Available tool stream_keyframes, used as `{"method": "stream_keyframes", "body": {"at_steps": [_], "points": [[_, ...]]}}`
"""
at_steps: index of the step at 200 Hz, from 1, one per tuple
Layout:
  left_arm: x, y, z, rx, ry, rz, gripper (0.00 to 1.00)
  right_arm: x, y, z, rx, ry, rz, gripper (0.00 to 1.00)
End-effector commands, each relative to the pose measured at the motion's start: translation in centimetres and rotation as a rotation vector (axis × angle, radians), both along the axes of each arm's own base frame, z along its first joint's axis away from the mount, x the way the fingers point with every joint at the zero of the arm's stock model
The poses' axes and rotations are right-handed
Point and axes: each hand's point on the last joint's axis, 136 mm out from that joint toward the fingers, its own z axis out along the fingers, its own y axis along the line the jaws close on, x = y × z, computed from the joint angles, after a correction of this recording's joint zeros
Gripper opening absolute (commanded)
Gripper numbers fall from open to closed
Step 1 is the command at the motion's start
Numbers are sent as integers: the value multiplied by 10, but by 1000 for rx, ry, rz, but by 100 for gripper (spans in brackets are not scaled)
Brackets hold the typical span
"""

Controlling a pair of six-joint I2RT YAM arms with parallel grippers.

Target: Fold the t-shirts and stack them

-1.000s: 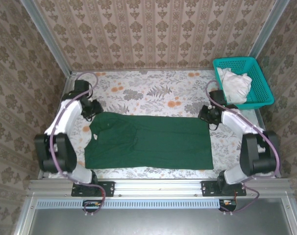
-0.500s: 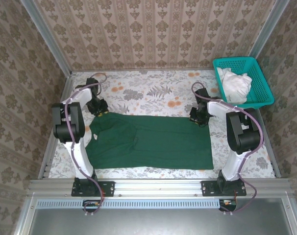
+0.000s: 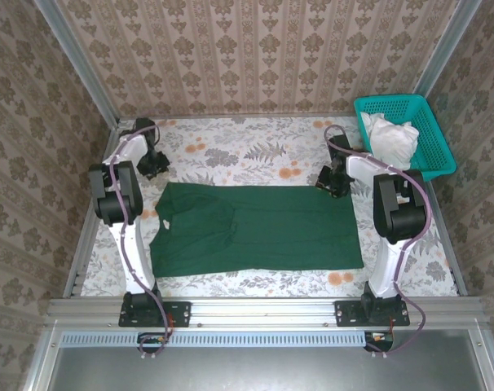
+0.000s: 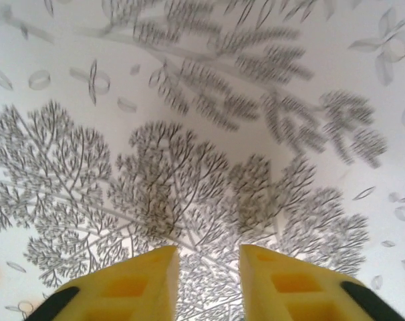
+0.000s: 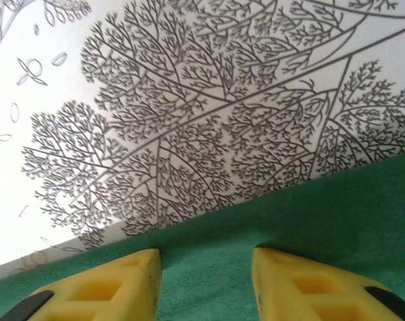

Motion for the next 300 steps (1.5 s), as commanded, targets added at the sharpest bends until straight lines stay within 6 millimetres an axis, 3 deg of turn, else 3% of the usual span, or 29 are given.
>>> {"method": "stream_keyframes", "body": {"at_steps": [1, 28, 52, 73, 109, 139, 171, 208, 257, 277, 300], "points": [[11, -5, 39, -25, -64, -11, 42, 6, 0, 14, -1, -23, -2, 49], [6, -21, 78, -49, -134, -49, 58, 9, 13, 39, 1, -96, 28, 51], [-21, -53, 92, -120, -148, -87, 63, 2, 36, 46, 10, -109, 79, 51], [-65, -76, 82, -173, -86, -54, 68, -8, 58, 46, 5, -104, 149, 50], [-141, -86, 52, -223, -4, 195, 74, -39, 92, 51, -39, -101, 322, 51], [-172, -93, 27, -247, 25, 313, 87, -76, 113, 57, -69, -102, 459, 56], [-161, -111, 18, -225, 64, 284, 91, -115, 124, 63, -58, -105, 550, 60], [-137, -111, -2, -103, 117, 247, 91, -138, 118, 70, -32, -89, 548, 60], [-108, -118, -36, 34, 278, 215, 89, -161, 120, 110, 77, -168, 533, 60], [-89, -125, -46, 37, 280, 205, 88, -172, 114, 115, 90, -200, 539, 60], [-51, -147, -55, 13, 259, 111, 87, -184, 102, 114, 79, -232, 517, 60]]}}
